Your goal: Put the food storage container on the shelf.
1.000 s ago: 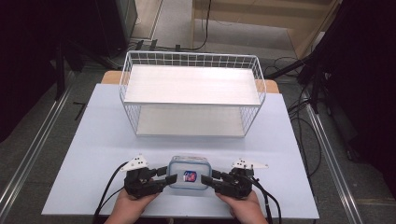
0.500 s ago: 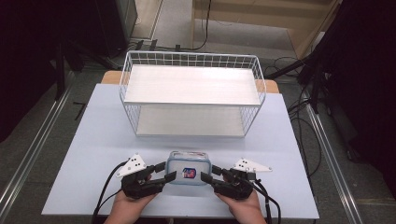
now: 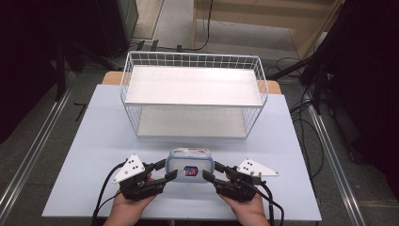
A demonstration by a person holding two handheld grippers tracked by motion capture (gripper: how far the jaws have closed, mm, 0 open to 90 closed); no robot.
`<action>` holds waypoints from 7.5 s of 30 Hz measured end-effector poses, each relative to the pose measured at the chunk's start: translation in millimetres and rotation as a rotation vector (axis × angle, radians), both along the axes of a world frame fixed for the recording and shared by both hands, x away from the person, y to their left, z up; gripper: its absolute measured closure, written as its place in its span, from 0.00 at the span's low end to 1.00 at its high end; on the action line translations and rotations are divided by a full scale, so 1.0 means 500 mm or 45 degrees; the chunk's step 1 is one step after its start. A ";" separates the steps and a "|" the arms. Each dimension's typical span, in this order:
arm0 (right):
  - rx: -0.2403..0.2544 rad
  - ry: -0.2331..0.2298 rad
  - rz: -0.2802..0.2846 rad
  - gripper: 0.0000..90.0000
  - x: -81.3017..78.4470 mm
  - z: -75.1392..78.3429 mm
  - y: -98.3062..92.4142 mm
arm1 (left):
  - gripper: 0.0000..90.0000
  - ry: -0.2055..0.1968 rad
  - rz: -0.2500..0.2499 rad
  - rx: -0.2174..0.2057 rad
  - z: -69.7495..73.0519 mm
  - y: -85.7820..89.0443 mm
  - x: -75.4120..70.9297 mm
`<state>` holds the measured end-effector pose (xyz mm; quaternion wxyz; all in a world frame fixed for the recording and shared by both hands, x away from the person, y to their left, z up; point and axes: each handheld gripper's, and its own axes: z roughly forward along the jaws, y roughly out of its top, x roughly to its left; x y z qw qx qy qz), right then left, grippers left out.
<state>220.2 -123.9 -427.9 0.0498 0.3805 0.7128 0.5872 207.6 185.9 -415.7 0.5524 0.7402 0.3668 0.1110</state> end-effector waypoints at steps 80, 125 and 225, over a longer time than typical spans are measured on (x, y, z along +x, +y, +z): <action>0.084 -0.401 -0.098 0.58 0.155 0.236 0.000 | 0.54 -0.368 -0.002 -0.096 0.225 -0.008 0.175; 0.207 0.076 -0.099 0.58 0.324 0.258 -0.014 | 0.58 0.109 0.043 -0.280 0.252 -0.001 0.336; -0.158 -0.225 -0.271 0.15 0.116 0.139 -0.047 | 0.20 -0.140 0.220 0.158 0.096 0.037 0.076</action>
